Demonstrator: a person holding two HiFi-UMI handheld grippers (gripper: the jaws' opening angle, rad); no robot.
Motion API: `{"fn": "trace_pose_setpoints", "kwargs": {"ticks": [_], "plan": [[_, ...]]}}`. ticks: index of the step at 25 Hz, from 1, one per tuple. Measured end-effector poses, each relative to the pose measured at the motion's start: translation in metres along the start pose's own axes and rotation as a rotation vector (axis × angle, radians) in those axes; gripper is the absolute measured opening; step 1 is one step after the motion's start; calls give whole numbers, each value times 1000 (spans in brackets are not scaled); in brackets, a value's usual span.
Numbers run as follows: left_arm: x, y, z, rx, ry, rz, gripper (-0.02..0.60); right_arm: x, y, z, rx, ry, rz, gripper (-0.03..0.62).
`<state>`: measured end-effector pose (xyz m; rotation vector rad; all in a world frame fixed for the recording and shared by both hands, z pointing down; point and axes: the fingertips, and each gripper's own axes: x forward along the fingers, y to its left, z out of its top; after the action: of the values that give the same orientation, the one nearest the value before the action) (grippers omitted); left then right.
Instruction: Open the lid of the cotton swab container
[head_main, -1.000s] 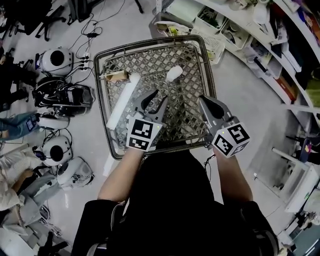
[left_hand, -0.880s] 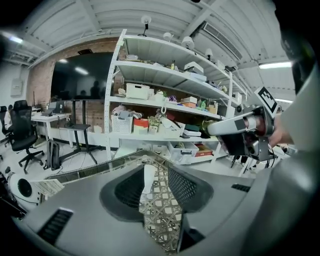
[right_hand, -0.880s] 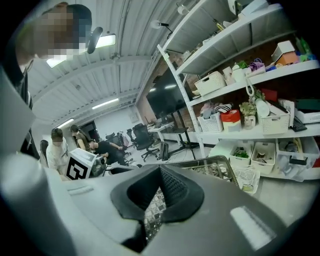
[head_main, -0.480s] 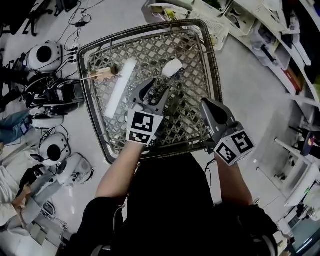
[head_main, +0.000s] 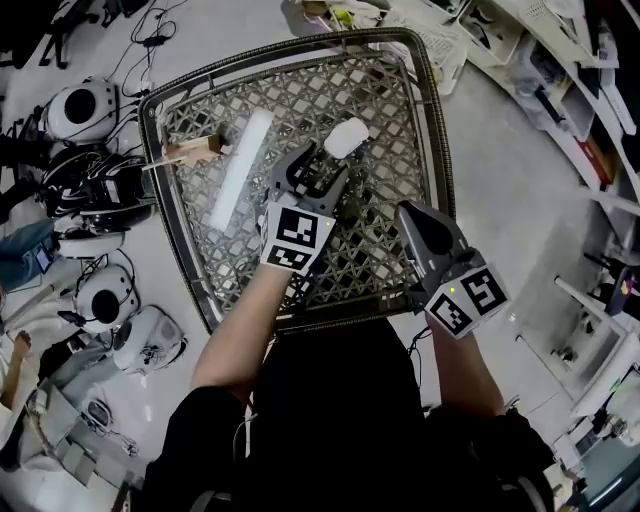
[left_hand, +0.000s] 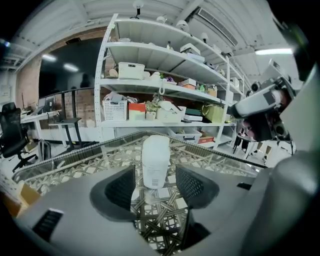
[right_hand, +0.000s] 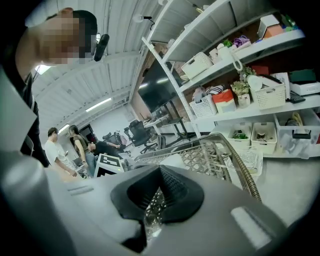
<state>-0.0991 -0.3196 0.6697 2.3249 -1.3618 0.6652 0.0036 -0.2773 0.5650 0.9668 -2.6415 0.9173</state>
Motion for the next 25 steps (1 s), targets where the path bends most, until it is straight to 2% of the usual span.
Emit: {"fn": "trace_pose_setpoints", "kwargs": {"ticks": [11, 17, 25], "plan": [[36, -1, -9, 31, 24, -25, 239, 6, -12, -12, 25, 21, -2, 11], [42, 3, -11, 76, 39, 42, 239, 3, -22, -10, 41, 24, -22, 11], [46, 9, -15, 75, 76, 103, 202, 0, -18, -9, 52, 31, -17, 11]]}}
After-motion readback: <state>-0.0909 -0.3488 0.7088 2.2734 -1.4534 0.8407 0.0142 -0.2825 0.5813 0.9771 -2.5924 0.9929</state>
